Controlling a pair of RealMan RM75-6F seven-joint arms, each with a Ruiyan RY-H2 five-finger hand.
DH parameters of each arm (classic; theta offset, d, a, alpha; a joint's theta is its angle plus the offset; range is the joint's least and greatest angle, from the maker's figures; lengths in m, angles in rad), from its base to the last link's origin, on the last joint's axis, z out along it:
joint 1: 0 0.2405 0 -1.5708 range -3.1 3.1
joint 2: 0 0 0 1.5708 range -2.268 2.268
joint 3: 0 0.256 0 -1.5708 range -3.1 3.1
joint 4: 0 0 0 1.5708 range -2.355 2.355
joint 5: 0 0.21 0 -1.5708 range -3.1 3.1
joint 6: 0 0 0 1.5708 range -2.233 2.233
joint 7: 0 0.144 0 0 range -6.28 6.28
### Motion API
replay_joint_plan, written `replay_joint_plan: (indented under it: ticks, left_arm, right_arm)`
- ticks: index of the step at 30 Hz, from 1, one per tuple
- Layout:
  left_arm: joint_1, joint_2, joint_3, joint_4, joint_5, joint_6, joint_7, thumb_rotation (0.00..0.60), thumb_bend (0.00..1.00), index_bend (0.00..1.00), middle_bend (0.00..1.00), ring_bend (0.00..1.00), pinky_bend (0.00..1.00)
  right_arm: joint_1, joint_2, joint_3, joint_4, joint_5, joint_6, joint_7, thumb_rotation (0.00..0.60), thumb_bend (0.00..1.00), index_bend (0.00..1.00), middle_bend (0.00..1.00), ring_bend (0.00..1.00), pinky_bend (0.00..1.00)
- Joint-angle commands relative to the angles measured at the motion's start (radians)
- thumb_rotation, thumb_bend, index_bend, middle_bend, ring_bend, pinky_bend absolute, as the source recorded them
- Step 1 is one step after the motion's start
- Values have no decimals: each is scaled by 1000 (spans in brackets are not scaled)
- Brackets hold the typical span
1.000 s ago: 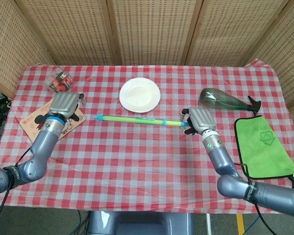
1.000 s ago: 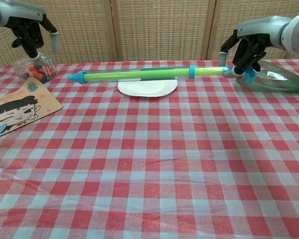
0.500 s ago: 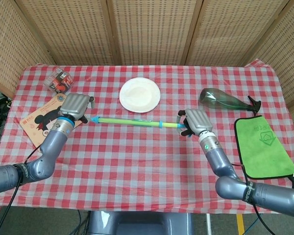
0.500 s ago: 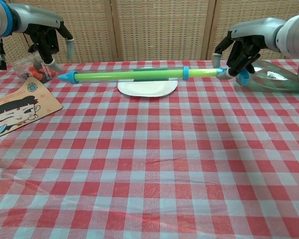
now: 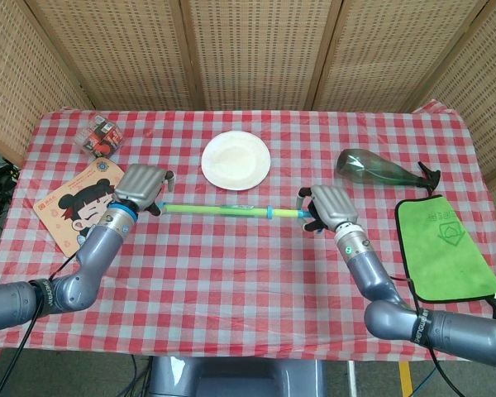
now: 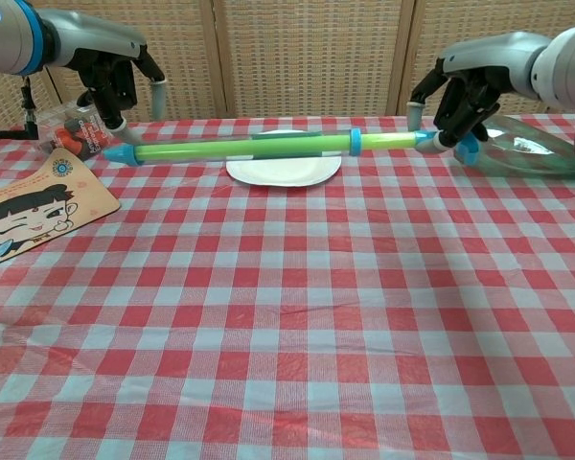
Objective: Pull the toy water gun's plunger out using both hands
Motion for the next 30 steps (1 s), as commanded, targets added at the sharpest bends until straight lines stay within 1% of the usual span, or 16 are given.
replay_joint_plan:
  ticks: [1,8,18,22,25,27,29,30]
  left_arm:
    - [-6,1,6,-5,-2,5,-2,600,242,442,876,796,696]
    - [-25,-17,26,-3,-20,12,1,600,241,442,876,796,696]
    - [-51,-63,50,30,-36,30,15,600,242,443,876,796,696]
    - [-57,-77,56,41,-44,31,17,600,250,495,876,796,697]
    - [-62,-88,64,48,-48,35,22,600,255,511,876,796,696]
    - [-63,-91,65,49,-50,35,22,600,299,535,876,796,696]
    - [-64,-94,66,49,-51,36,20,600,377,579,876,796,696]
    - [-64,-95,66,48,-48,39,18,600,391,592,876,796,696]
  right_arm:
    - [1,1,-2,-1,1,1,0,600,581,838,1000,1000,730]
    - [3,5,-7,-6,3,7,2,600,581,838,1000,1000,729]
    - [2,12,-14,-12,-5,6,12,600,579,838,1000,1000,730]
    - [-1,19,-14,-19,-9,6,18,600,578,839,1000,1000,730]
    - [-4,29,-15,-27,-14,5,23,600,577,841,1000,1000,730]
    - [-5,32,-15,-30,-17,5,27,600,577,841,1000,1000,730]
    - [-8,36,-15,-35,-21,7,30,600,577,841,1000,1000,729]
    - [-9,38,-16,-37,-23,8,31,600,577,841,1000,1000,729]
